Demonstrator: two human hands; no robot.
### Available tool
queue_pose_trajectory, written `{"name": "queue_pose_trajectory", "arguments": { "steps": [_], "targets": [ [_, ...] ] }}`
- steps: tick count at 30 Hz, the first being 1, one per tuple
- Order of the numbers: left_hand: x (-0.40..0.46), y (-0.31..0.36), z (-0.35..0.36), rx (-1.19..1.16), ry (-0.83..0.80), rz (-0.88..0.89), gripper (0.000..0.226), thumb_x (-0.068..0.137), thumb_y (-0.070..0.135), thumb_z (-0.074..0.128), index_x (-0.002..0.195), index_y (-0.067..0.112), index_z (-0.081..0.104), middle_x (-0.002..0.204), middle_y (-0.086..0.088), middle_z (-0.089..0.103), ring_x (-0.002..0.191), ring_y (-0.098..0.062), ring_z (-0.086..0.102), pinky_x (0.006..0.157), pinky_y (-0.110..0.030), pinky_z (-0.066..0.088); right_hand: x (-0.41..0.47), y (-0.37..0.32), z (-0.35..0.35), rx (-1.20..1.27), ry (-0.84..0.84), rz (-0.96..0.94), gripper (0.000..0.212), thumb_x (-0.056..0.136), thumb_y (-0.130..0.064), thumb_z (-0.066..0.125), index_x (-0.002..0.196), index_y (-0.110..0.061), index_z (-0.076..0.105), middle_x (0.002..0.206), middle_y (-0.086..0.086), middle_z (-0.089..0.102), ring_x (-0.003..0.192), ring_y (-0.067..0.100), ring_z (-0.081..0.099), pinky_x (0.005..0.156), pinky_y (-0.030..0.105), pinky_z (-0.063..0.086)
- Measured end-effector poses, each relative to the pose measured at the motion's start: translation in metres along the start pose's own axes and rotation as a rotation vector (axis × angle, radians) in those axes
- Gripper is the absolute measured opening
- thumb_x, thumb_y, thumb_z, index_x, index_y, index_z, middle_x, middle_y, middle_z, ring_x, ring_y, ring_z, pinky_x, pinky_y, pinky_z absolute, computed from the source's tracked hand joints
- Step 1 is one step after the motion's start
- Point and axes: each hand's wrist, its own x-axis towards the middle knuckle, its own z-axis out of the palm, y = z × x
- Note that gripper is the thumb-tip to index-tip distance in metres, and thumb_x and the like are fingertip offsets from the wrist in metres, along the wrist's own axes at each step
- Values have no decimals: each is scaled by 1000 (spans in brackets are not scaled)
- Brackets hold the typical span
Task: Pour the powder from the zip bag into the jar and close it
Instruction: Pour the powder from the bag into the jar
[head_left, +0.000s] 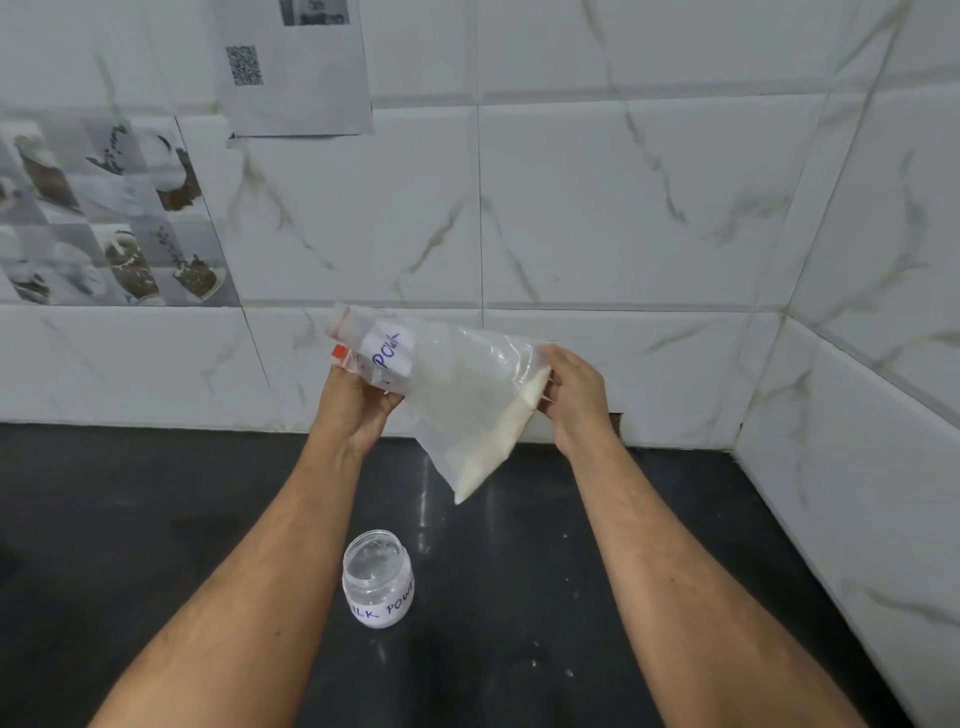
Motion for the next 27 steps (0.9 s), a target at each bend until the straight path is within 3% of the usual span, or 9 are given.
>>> {"name": "queue_pose_trajectory", "arguments": {
  "steps": [4,8,11,15,17,19,24,27],
  "targets": [
    [0,-6,-6,68,-45,-26,14,97,15,59,105,21,68,96,5,74,90,-14,69,69,-31,59,0,-6,-3,-148,-28,-107,28,93,-16,62,77,-27,81,84,-8,78,81,10,71,70,24,54],
    [3,8,-63,156,-87,-41,27,93,21,63,119,25,68,108,0,73,97,-18,70,81,-41,58,-9,2,36,-260,0,-171,23,93,-17,63,82,-26,80,92,-5,79,90,16,72,83,33,59],
    [3,6,-63,143,-45,-77,45,92,11,60,136,22,57,120,-5,70,99,-18,71,83,-41,58,-2,-5,30,-227,68,-183,29,92,-13,62,72,-25,80,85,-4,78,84,17,70,77,35,59],
    [6,7,-66,185,-33,-69,23,100,21,55,119,29,66,109,0,73,94,-16,71,81,-40,57,-2,-10,30,-253,-63,-156,25,97,-14,59,83,-18,79,86,1,79,81,17,74,66,29,59],
    [5,6,-73,187,-24,-83,27,99,16,55,124,26,62,114,0,70,98,-16,69,88,-44,53,-3,-10,32,-207,6,-145,18,96,-14,59,90,-13,76,90,6,79,84,22,75,65,30,59],
    [2,7,-78,193,-34,-87,25,99,19,57,116,34,67,117,0,69,101,-18,67,90,-44,53,-5,-9,35,-230,5,-132,16,96,-15,59,92,-11,75,93,9,78,85,25,76,67,34,60],
    [-1,11,-77,177,-49,-114,43,99,5,50,106,40,73,106,4,73,94,-16,69,81,-37,58,-2,-6,35,-156,95,-97,18,100,-21,55,101,-14,72,87,0,78,80,23,77,59,30,59],
    [-2,24,-57,167,-114,-91,18,99,31,59,110,31,72,108,-2,73,93,-18,70,83,-40,59,-1,-2,32,-109,143,-48,21,101,-26,55,108,-13,71,91,0,78,81,23,77,62,32,59]
  ]
}}
